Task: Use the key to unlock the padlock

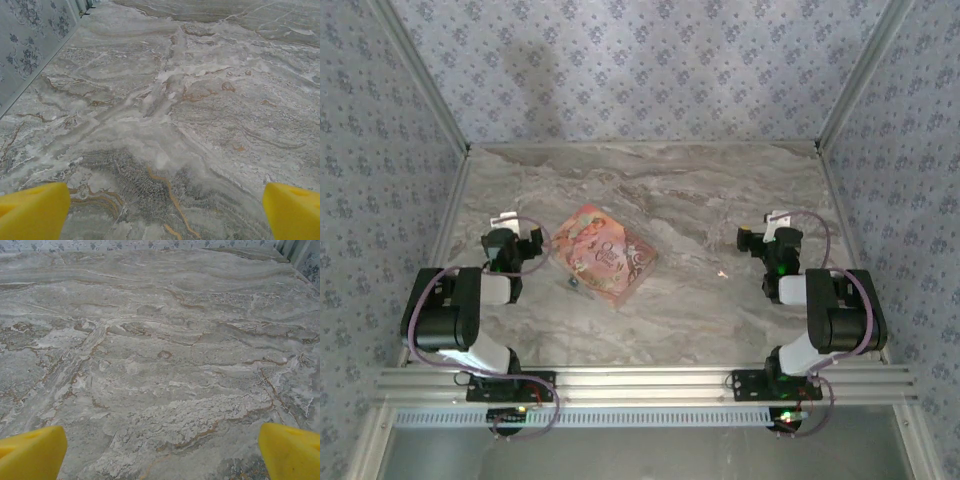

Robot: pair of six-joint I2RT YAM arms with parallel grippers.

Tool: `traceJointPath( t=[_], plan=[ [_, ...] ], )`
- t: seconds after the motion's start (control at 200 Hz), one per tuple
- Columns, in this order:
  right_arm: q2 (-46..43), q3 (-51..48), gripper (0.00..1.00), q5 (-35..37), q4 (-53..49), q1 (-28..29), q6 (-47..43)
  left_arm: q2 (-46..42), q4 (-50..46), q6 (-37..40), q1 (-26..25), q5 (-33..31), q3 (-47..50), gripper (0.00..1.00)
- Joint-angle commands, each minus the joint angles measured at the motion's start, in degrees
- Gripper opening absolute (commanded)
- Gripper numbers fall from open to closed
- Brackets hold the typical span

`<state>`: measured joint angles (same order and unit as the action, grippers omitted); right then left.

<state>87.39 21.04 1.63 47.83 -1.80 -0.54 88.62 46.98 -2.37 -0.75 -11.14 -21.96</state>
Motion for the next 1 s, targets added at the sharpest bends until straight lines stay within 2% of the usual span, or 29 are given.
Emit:
traceJointPath(
  t=[0.0, 0.79, 0.864, 0.994],
  plan=[
    [0.0, 1.2, 1.0, -0.4, -0.8, -0.1, -0.9, -0.7, 1.4, -0.1, 0.3, 0.9, -0.9, 0.98],
    [-0.2, 1.2, 1.0, -0.3, -0.6, -0.1, -0.8, -0.7, 1.2, -0.1, 0.3, 1.2, -1.0, 0.98],
    [-2.5, 3.1, 1.0, 1.2, -6.1, 0.2, -0.6, -2.0, 0.2, -0.1, 0.4, 1.4, -1.2, 0.98],
    [-8.3, 8.8, 1.0, 1.2, -20.7, 0.4, -0.1, -7.2, -14.8, 0.4, 0.3, 2.3, -7.4, 0.98]
  ],
)
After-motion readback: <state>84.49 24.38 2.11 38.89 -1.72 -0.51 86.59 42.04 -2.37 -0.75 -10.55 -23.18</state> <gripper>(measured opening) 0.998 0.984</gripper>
